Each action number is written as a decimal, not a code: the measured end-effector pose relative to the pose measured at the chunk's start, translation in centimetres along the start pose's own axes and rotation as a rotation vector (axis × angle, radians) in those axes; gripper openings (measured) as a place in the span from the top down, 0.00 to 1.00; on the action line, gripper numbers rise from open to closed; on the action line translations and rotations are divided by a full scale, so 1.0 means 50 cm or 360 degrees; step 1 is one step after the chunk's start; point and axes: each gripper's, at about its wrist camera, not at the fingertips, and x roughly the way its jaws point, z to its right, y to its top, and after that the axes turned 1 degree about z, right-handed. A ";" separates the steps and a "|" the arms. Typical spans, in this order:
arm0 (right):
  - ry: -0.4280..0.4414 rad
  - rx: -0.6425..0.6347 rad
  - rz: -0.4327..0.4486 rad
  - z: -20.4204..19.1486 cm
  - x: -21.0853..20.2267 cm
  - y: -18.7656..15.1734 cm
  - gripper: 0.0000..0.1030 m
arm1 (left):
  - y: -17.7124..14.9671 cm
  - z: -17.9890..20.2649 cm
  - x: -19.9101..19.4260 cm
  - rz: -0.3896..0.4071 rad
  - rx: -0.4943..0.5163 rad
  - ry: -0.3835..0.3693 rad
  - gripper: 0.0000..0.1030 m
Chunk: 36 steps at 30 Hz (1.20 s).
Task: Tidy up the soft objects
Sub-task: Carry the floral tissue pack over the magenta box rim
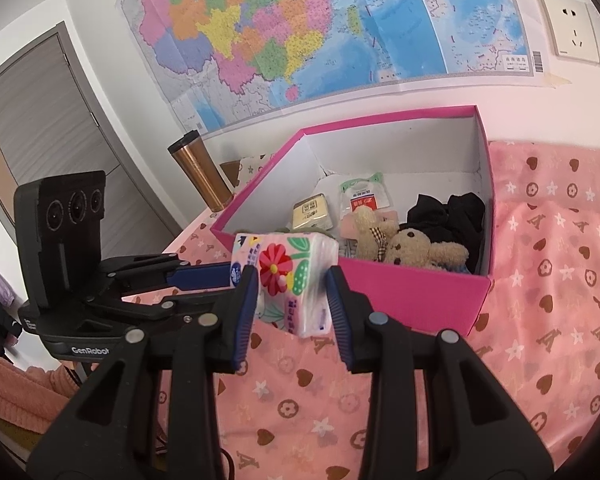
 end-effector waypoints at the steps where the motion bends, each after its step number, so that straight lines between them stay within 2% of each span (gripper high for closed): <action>1: 0.0002 -0.0002 0.0002 -0.001 0.001 0.003 0.63 | 0.002 -0.001 0.000 0.0001 0.0001 0.0003 0.68; 36: 0.0015 -0.0023 0.0032 -0.002 0.018 0.031 0.63 | 0.028 -0.017 0.001 0.0047 0.0016 0.0062 0.68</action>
